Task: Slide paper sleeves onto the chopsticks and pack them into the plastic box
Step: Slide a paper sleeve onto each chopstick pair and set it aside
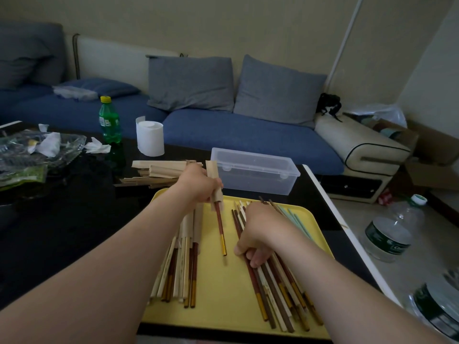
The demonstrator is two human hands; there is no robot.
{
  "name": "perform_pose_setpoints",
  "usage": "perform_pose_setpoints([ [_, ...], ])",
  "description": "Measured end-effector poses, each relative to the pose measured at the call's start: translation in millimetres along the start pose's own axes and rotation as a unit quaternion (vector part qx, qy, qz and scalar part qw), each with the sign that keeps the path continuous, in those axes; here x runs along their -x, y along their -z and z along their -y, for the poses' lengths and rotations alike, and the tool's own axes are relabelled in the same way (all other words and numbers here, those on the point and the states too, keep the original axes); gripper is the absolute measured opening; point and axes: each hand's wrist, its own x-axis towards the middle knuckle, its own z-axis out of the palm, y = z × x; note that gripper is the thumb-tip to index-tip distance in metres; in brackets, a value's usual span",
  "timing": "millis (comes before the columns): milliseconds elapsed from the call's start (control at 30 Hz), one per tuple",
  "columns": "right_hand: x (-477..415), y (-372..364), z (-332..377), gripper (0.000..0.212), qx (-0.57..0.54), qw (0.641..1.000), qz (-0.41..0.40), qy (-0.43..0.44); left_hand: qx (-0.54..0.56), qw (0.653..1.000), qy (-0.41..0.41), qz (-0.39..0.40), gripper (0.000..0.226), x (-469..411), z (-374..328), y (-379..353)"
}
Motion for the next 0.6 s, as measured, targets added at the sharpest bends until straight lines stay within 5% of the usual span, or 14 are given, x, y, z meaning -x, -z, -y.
perform_pose_setpoints([
  [233, 3, -2, 4, 0.026, -0.025, 0.999, 0.032, 0.006, 0.05, 0.998, 0.027, 0.021, 0.021, 2, 0, 1],
  [433, 13, 16, -4, 0.022, -0.13, 0.983, -0.027, 0.124, 0.067, 0.997, 0.023, -0.026, 0.022, -2, 2, -1],
  [600, 23, 24, -10, 0.017, -0.103, 0.975, 0.04, 0.194, 0.11, 0.992, 0.028, -0.053, 0.02, -5, 0, -2],
])
